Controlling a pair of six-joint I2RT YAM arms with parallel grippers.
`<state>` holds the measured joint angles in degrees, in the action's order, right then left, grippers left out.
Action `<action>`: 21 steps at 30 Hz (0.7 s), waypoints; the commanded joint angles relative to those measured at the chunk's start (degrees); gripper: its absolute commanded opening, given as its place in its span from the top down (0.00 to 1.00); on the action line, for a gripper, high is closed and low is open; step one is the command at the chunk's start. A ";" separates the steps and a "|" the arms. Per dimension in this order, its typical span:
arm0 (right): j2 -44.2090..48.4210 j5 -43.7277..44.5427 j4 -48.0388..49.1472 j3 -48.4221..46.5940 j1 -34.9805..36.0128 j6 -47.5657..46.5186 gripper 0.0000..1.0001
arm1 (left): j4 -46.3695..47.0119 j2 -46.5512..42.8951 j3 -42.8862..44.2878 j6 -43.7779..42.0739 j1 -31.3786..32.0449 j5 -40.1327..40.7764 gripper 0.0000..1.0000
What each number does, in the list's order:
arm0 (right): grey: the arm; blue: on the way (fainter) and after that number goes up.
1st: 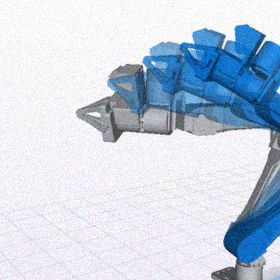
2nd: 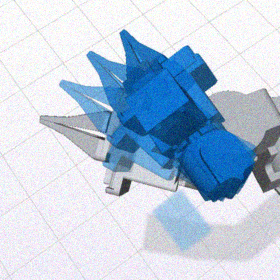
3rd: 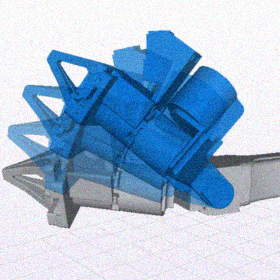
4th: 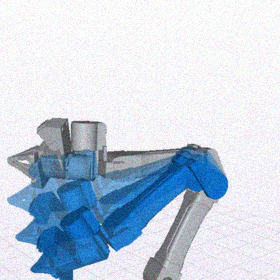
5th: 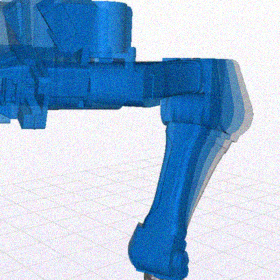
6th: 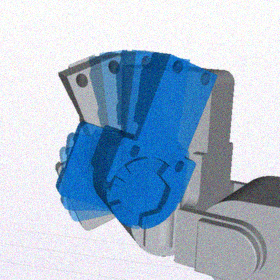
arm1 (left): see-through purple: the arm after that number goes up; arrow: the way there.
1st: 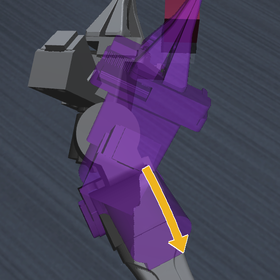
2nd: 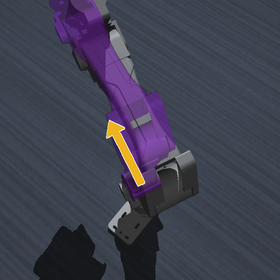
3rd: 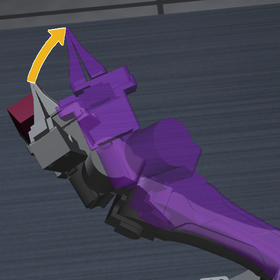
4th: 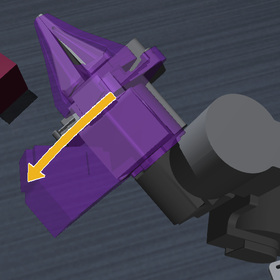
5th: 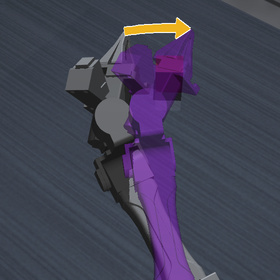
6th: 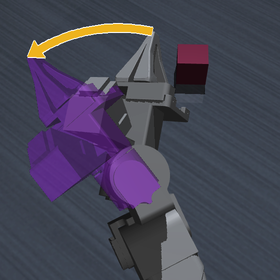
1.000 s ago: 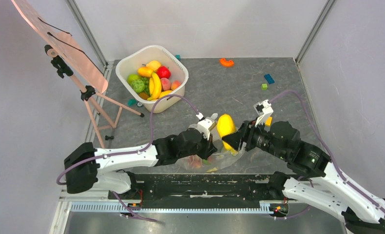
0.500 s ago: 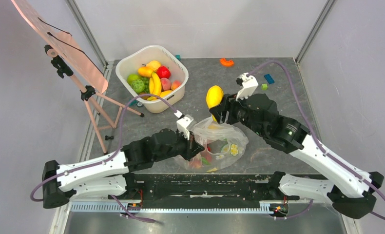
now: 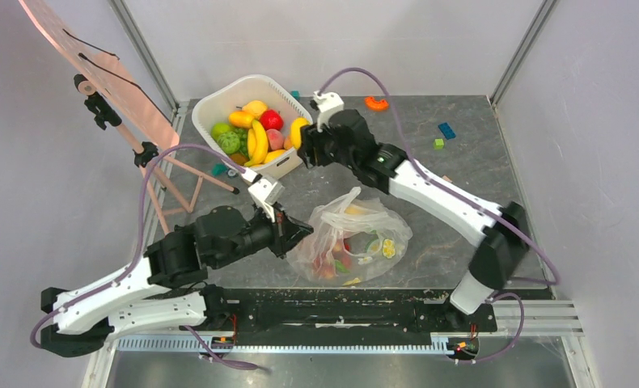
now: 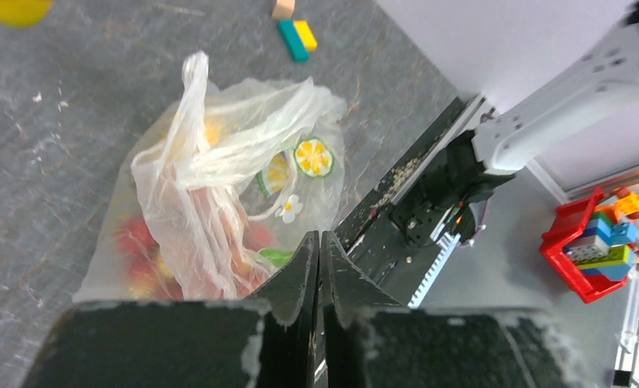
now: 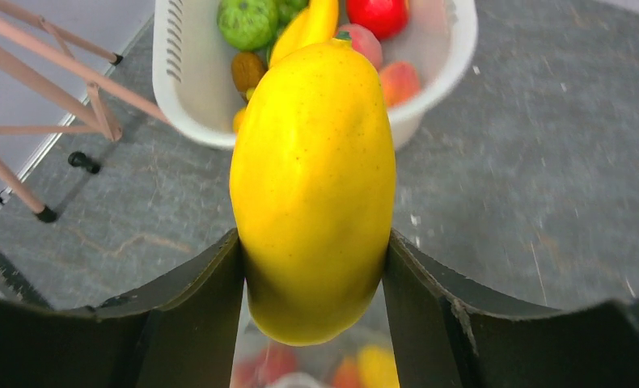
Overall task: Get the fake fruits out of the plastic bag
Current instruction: Place the fake fruit in the bin.
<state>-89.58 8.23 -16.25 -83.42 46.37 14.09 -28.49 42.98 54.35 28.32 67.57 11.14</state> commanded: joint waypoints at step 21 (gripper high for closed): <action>-42.21 -5.92 24.07 -33.08 -5.33 -20.24 0.33 | -6.21 -6.67 8.94 -6.34 -0.10 5.23 0.90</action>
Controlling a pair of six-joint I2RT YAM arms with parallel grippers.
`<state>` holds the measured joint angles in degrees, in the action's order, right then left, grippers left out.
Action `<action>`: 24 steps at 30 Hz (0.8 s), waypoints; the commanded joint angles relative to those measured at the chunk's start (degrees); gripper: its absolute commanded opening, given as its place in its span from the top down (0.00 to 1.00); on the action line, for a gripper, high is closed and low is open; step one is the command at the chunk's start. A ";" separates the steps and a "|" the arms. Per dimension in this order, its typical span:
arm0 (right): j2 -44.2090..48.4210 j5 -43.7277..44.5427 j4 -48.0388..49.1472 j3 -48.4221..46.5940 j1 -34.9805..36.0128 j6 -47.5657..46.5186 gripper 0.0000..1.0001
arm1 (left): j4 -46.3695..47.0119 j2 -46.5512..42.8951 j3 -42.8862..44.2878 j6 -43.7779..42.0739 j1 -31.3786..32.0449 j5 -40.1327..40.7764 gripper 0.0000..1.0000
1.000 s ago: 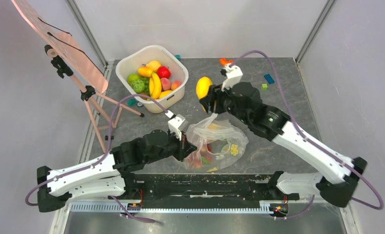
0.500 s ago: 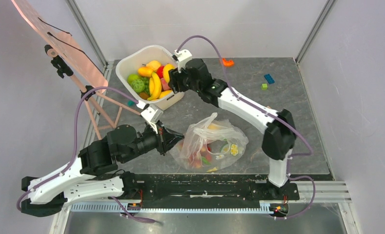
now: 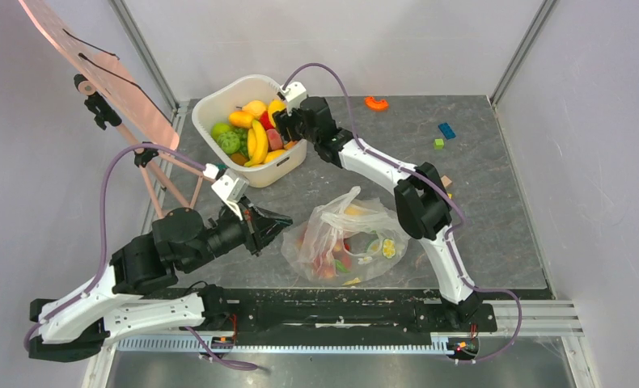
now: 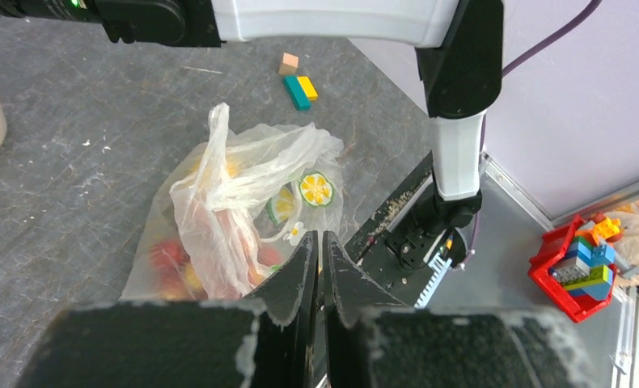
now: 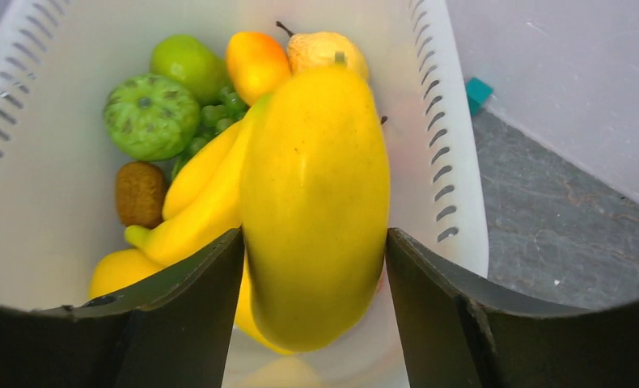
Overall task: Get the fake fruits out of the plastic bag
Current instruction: Place the fake fruit in the bin.
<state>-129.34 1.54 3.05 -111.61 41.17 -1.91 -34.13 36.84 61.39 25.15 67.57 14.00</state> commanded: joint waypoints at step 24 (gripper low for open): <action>9.51 1.33 2.43 2.54 -0.30 -5.14 0.26 | -1.05 -2.18 -2.58 -1.01 -0.15 5.01 0.83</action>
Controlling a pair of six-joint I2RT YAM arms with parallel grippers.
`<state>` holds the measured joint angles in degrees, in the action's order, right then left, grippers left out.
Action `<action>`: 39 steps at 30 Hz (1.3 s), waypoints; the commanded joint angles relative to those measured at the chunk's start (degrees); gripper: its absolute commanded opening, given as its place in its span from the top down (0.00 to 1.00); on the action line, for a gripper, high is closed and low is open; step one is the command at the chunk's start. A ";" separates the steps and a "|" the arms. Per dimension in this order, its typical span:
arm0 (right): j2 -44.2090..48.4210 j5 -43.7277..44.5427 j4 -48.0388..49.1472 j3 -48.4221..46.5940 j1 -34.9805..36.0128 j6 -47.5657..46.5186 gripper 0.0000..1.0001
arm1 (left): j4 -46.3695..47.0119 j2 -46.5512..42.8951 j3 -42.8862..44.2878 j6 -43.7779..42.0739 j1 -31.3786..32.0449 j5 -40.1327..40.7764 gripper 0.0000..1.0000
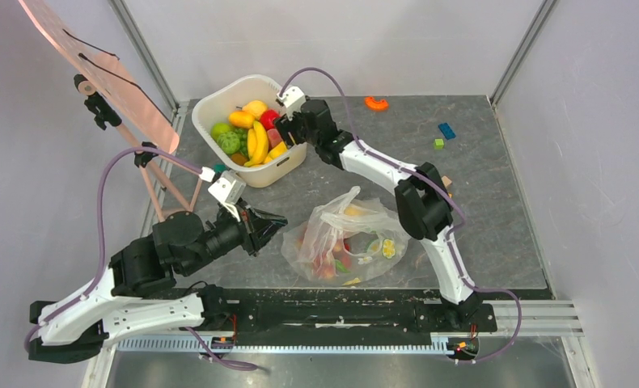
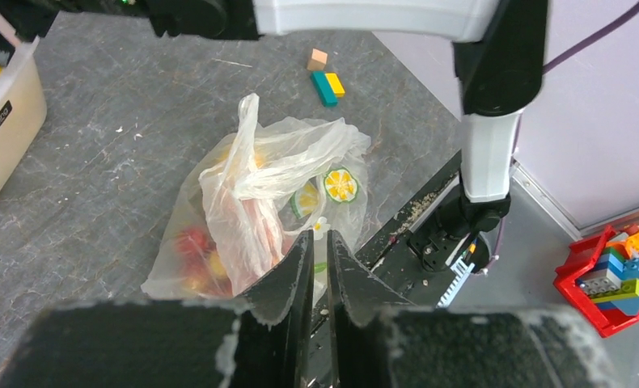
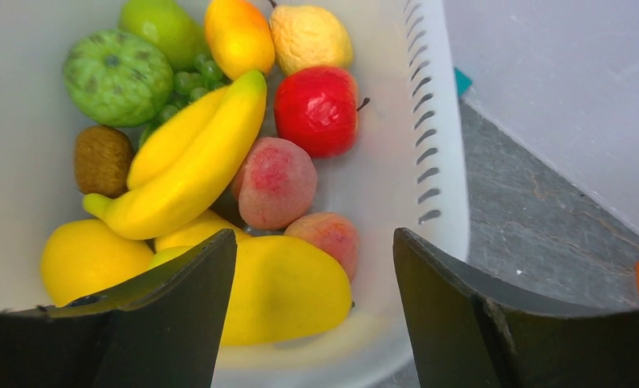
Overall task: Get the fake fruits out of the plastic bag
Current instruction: Place the fake fruit in the bin, then take out the fake fruit from the plastic bag.
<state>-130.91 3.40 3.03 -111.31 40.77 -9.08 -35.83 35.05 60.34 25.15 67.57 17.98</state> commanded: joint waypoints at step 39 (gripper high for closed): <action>90.40 -15.71 -8.67 86.21 2.73 28.41 0.52 | 21.46 16.90 -23.83 11.38 -12.36 -3.73 0.82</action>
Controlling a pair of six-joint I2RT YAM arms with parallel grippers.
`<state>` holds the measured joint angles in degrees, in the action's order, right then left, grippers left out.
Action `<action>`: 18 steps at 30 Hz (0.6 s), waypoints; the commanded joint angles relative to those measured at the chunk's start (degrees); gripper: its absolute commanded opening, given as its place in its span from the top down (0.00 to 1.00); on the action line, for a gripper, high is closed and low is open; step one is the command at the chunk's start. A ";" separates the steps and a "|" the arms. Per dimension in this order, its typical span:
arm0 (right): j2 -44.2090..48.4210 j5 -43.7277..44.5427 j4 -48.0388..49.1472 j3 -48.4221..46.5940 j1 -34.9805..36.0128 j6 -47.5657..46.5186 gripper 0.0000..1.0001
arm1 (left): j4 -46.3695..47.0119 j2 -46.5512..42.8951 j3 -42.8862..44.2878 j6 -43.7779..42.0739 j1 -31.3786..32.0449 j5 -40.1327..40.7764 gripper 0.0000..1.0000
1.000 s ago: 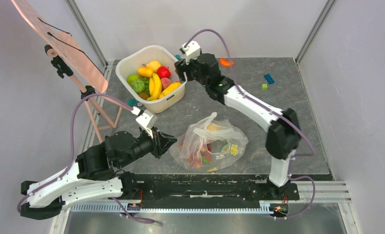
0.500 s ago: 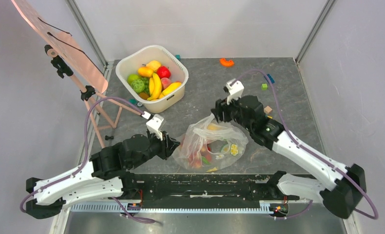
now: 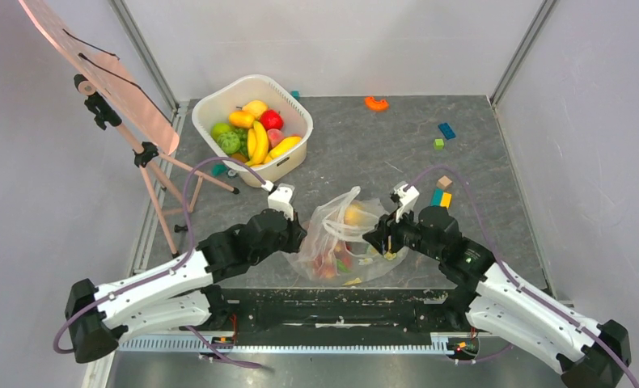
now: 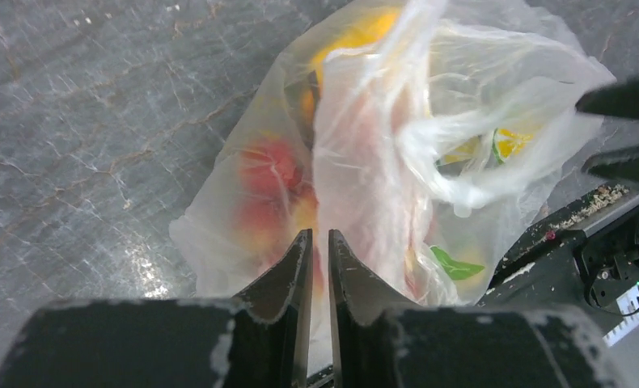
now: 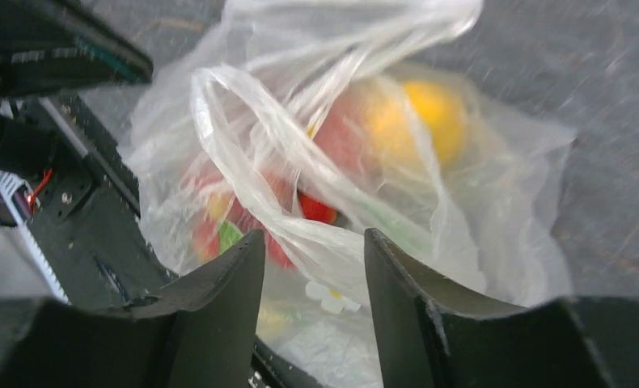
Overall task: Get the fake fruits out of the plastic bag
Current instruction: Take out the fake fruit from the plastic bag.
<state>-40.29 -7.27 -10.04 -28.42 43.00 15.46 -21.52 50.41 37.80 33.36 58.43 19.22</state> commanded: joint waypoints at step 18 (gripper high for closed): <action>3.15 -0.20 -4.84 -3.68 3.31 1.84 0.52 | 9.26 8.14 2.06 0.22 -5.58 -7.47 0.87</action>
<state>-40.07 -10.22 -6.98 -26.00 46.13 20.71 -14.81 58.70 37.58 33.78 53.21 12.32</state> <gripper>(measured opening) 0.496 0.130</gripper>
